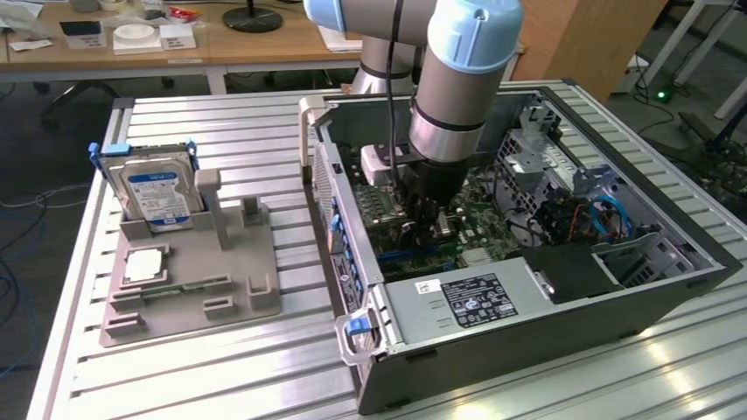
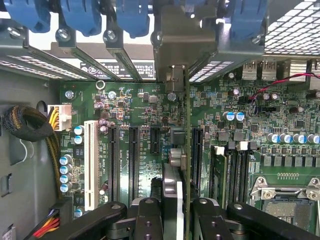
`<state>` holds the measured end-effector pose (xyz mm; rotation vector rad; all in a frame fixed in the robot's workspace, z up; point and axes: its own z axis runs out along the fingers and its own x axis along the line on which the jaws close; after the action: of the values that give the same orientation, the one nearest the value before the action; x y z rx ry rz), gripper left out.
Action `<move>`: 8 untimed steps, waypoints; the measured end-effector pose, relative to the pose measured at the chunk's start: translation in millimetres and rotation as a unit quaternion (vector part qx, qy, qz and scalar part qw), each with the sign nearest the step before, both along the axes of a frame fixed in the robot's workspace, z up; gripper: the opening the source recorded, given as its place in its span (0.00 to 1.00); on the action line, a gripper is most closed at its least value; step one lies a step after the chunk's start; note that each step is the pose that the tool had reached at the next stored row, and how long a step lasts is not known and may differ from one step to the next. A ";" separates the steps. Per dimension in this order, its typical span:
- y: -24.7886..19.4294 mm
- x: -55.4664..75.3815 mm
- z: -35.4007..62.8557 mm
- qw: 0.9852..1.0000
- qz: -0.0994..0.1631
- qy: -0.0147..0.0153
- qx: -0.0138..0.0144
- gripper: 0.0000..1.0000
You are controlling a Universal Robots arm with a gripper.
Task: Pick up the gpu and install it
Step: 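Insert the gpu into the slot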
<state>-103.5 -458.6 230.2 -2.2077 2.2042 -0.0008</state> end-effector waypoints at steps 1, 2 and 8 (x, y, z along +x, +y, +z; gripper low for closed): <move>0.0 0.0 0.0 1.000 0.000 0.000 0.000 0.28; 0.0 0.0 0.0 1.000 0.000 0.000 0.000 0.28; 1.7 0.0 -0.1 1.000 0.000 0.000 -0.003 0.28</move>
<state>-103.5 -456.9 230.1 -2.2112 2.2077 -0.0084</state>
